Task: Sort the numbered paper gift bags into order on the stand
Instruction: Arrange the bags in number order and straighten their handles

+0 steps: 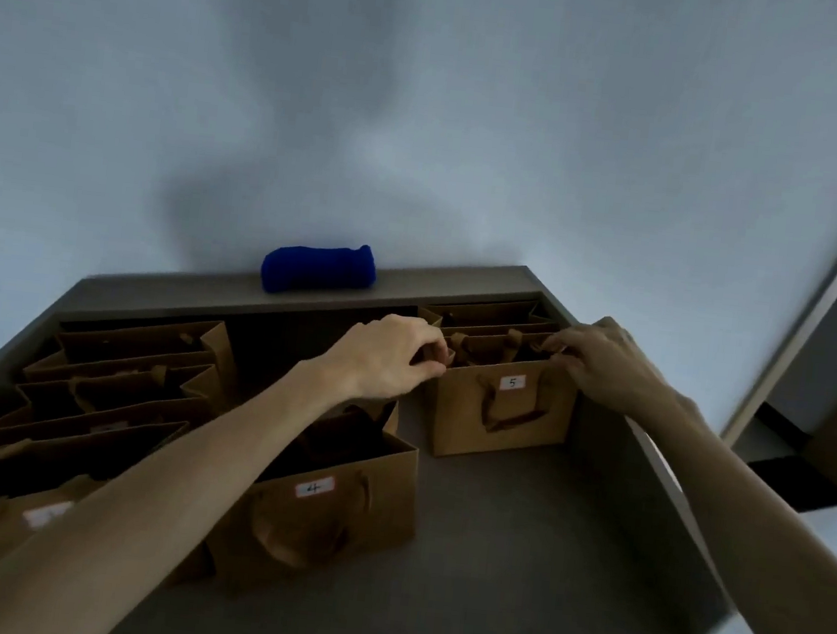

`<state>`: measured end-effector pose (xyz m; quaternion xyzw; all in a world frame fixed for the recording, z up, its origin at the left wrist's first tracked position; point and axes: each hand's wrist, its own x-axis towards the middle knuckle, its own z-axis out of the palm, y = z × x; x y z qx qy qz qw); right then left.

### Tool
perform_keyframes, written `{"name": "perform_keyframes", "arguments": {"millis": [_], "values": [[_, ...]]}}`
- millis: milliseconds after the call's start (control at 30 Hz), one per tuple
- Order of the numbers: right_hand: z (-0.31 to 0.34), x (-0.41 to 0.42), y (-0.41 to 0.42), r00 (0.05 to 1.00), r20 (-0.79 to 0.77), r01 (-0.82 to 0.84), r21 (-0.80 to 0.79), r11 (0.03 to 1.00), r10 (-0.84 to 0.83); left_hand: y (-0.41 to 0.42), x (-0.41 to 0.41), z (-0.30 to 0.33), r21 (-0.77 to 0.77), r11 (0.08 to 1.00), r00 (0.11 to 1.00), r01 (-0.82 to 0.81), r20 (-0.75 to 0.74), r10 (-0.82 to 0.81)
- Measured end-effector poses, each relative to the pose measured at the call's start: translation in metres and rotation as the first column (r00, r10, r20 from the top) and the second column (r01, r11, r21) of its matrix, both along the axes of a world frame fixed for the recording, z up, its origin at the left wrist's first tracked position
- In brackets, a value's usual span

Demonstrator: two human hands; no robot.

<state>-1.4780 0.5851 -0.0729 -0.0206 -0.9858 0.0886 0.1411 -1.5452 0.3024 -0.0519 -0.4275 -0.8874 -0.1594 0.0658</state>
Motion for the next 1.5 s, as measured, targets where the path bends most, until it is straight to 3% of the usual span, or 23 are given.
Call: {"name": "perform_keyframes", "arguments": {"millis": [167, 400, 667, 867, 1133, 1500], "values": [[-0.003, -0.003, 0.007, 0.992, 0.123, 0.017, 0.07, 0.997, -0.025, 0.035, -0.012, -0.01, -0.122, 0.992, 0.999, -0.031, -0.021, 0.029], [-0.006, -0.004, 0.006, 0.997, 0.079, 0.017, -0.06, 0.998, -0.012, 0.044, -0.02, -0.022, -0.109, 0.993, 0.995, -0.052, -0.086, 0.042], [0.023, -0.006, 0.001, 0.99, -0.084, -0.134, -0.293, 0.947, 0.114, 0.024, -0.031, -0.002, 0.096, 0.994, 0.987, -0.053, 0.156, 0.037], [0.034, -0.005, -0.01, 0.991, -0.082, -0.131, -0.343, 0.93, 0.109, 0.014, -0.032, 0.009, 0.133, 0.989, 0.98, -0.062, 0.194, 0.036], [0.036, -0.014, -0.042, 0.979, -0.15, -0.18, -0.318, 0.931, 0.138, -0.025, -0.028, 0.014, 0.153, 0.987, 0.995, -0.054, 0.088, 0.04], [0.03, -0.054, -0.106, 0.929, -0.222, -0.33, -0.142, 0.933, 0.295, -0.103, -0.018, 0.014, 0.126, 0.978, 0.983, -0.169, 0.09, 0.158]]}}
